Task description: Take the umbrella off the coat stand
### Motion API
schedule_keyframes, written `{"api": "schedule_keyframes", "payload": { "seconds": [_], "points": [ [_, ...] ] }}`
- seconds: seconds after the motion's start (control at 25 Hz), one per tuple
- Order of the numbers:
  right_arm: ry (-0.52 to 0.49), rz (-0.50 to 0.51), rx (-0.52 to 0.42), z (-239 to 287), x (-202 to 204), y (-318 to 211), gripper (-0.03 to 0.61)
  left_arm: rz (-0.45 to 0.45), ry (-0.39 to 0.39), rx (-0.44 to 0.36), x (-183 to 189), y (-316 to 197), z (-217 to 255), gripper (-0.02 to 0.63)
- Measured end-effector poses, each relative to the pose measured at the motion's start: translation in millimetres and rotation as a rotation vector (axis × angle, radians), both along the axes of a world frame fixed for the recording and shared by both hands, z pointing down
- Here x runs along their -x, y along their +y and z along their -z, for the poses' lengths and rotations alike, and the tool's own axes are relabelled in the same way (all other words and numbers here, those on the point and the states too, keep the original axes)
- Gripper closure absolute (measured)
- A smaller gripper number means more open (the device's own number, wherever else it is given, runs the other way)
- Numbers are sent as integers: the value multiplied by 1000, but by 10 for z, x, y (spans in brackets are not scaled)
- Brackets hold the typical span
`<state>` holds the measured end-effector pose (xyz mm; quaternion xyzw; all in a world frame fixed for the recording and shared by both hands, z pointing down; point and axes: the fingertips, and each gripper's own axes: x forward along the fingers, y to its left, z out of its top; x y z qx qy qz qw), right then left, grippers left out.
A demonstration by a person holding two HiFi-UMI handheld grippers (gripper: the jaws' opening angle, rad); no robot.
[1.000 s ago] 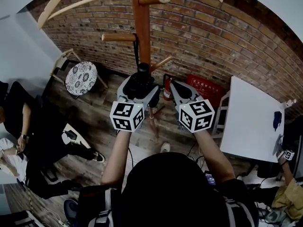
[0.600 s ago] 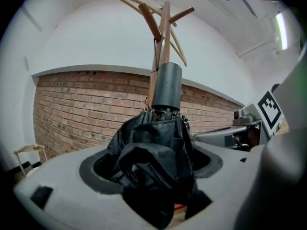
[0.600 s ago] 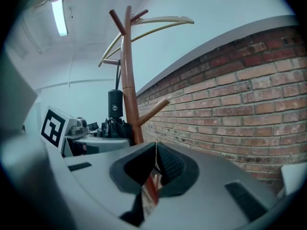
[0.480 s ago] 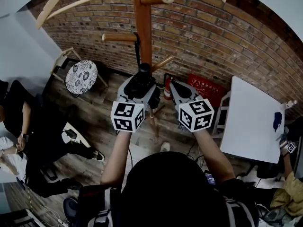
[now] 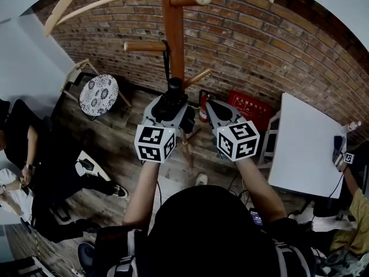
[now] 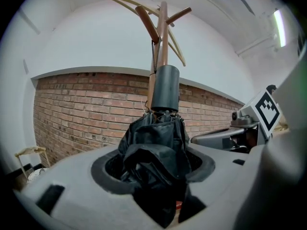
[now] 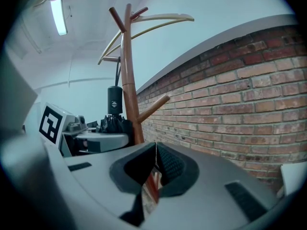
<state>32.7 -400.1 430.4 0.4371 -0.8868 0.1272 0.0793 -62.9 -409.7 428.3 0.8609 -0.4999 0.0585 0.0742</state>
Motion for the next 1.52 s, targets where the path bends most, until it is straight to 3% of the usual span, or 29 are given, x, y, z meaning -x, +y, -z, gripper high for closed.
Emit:
{"api": "schedule_keyframes", "payload": {
  "seconds": [0.68, 1.52],
  "points": [
    [-7, 3, 0, 22, 9, -2, 549, -8, 6, 29, 16, 52, 19, 350],
    [-10, -13, -32, 183, 15, 286, 549, 13, 35, -47, 160, 308, 413, 351]
  ]
}}
